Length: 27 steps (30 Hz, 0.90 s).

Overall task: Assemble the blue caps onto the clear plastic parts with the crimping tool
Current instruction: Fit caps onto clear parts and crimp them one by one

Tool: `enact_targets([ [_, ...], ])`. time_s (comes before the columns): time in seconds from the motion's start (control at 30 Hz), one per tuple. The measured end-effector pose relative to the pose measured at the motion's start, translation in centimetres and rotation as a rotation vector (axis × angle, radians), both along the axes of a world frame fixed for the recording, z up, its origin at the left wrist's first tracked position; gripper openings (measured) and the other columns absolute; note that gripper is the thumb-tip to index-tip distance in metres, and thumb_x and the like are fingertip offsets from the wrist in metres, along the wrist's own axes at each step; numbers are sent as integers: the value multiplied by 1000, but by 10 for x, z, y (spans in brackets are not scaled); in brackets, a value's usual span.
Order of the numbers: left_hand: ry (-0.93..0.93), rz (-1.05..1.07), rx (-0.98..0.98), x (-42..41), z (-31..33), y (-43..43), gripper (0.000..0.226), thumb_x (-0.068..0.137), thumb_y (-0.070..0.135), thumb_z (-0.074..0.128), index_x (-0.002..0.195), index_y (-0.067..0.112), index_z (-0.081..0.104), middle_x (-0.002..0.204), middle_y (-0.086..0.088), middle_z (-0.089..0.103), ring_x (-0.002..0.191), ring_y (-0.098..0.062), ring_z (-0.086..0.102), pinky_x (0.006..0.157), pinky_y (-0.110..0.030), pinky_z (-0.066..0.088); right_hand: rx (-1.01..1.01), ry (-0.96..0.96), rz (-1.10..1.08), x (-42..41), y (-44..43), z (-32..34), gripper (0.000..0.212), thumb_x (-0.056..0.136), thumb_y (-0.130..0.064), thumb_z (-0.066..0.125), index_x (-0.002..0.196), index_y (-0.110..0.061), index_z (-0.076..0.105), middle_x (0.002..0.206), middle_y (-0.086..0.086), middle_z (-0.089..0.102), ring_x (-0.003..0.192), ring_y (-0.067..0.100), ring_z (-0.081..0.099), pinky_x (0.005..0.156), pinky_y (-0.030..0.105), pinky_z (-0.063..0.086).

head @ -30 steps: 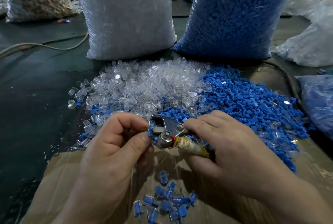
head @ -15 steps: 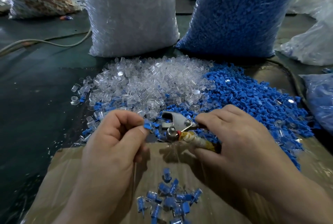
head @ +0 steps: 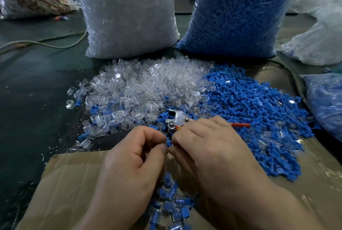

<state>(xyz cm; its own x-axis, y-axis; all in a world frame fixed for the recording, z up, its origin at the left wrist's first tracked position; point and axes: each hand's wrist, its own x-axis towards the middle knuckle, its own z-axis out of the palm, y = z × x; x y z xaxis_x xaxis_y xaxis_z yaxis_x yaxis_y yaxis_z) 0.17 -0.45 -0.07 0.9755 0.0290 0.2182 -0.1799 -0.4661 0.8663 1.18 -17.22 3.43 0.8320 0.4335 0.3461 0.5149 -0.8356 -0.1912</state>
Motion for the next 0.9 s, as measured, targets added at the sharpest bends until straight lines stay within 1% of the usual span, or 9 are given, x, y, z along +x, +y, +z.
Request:
enact_targets([
  [0.07, -35, -16, 31, -2, 6, -1, 9, 84, 42, 67, 92, 44, 65, 68, 17, 68, 57, -3, 62, 49, -10, 45, 27, 15, -9, 0, -2, -1, 16, 93, -29, 48, 84, -23, 59, 77, -9, 55, 72, 15, 49, 69, 30, 31],
  [0.13, -41, -8, 9, -1, 9, 0, 10, 82, 45, 61, 92, 45, 65, 70, 20, 68, 63, 1, 63, 52, -4, 42, 77, 39, -1, -1, -4, 0, 21, 95, -30, 43, 83, -21, 58, 78, -8, 54, 72, 14, 48, 67, 31, 36],
  [0.23, 7, -16, -37, 3, 10, 6, 19, 83, 50, 53, 88, 36, 66, 69, 13, 68, 63, -2, 61, 54, -12, 45, 151, 27, 76, -2, 0, -1, 26, 96, -30, 43, 83, -16, 60, 80, -4, 56, 75, 16, 51, 69, 33, 42],
  [0.37, 81, -133, -86, 5, 8, 12, 45, 83, 64, 53, 76, 21, 60, 56, 1, 54, 51, -4, 47, 47, -25, 40, 201, 51, 116, -8, 8, 1, 26, 97, -31, 43, 81, -16, 57, 78, -5, 52, 74, 11, 45, 65, 25, 36],
  [0.47, 33, -183, -161, 2, 10, 11, 38, 80, 66, 55, 78, 29, 63, 54, 9, 53, 48, -1, 45, 44, -22, 39, 425, 391, -2, -13, 12, 6, 26, 89, -46, 41, 75, -28, 52, 70, -10, 52, 65, 6, 47, 58, 28, 37],
  [0.57, -69, -254, -72, -2, 17, 10, 20, 86, 54, 56, 89, 37, 65, 63, 8, 61, 50, -2, 52, 45, -16, 42, 780, 832, -93, -13, 7, 13, 24, 79, -41, 48, 65, -23, 56, 55, -9, 49, 54, 7, 45, 53, 36, 37],
  [0.63, -109, -232, 100, -1, 21, 13, 13, 87, 52, 57, 89, 41, 63, 72, 14, 65, 59, -2, 60, 49, -7, 41, 588, 781, -124, -10, 0, 17, 29, 85, -39, 48, 67, -17, 56, 58, -7, 55, 55, 11, 51, 56, 40, 45],
  [0.77, -65, -169, 302, 6, 20, 24, 7, 93, 46, 63, 88, 42, 62, 82, 25, 66, 72, 4, 63, 49, -14, 42, -26, 500, -206, -11, -16, 12, 25, 95, -51, 38, 88, -32, 52, 75, -12, 59, 67, 6, 56, 65, 36, 53],
  [0.9, -43, -281, 526, 4, 16, 21, 12, 83, 51, 54, 88, 43, 61, 92, 31, 61, 84, 8, 60, 59, -11, 41, -118, 337, -203, -14, -17, -1, 22, 95, -53, 35, 100, -35, 46, 90, -13, 56, 79, 14, 58, 71, 38, 52],
])
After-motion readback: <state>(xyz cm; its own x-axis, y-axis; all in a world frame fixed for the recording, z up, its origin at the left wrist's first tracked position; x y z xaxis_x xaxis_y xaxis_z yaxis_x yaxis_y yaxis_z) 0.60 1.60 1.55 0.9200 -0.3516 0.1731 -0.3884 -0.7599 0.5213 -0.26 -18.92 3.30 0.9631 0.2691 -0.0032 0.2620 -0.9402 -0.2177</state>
